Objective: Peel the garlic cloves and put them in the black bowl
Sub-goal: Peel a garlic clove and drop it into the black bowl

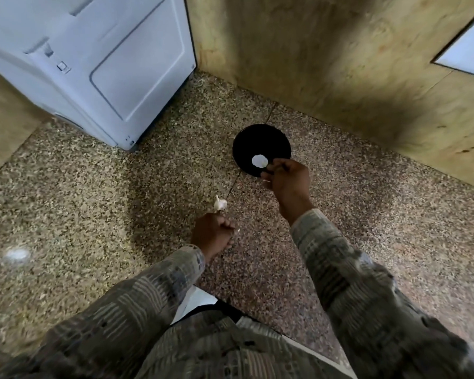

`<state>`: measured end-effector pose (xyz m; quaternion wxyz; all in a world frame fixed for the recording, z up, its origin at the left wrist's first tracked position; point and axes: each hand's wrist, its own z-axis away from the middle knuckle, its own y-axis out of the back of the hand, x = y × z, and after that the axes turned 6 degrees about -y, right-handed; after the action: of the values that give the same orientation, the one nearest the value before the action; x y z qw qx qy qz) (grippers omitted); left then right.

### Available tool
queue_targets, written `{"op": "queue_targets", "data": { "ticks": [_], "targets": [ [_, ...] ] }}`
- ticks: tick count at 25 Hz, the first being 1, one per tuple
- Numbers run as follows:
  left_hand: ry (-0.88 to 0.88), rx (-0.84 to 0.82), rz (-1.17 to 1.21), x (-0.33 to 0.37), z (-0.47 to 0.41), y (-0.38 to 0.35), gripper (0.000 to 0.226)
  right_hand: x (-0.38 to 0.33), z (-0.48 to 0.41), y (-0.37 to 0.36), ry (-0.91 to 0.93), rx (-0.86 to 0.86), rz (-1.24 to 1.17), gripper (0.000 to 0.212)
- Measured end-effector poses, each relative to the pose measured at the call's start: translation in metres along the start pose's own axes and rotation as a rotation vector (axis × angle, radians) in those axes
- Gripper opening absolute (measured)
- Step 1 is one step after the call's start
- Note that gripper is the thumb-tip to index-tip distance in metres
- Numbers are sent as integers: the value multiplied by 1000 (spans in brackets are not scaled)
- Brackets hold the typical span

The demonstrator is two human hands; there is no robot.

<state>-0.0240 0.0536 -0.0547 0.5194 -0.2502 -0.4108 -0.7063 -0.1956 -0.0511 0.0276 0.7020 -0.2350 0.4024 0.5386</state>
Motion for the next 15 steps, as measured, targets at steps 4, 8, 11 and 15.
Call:
{"op": "queue_targets", "data": {
  "ticks": [4,8,11,15],
  "targets": [
    [-62,-66,-24,1,-4,-4,8,32,16,26,149,56,335,6],
    [-462,-119,-481,6,-2,-11,9,97,39,53,79,-165,831,6],
    [-653,-141,-668,13,3,-22,11,112,39,55,117,-190,917,10],
    [-707,-130,-711,4,1,-21,17,108,33,54,57,-222,843,5]
  ]
}}
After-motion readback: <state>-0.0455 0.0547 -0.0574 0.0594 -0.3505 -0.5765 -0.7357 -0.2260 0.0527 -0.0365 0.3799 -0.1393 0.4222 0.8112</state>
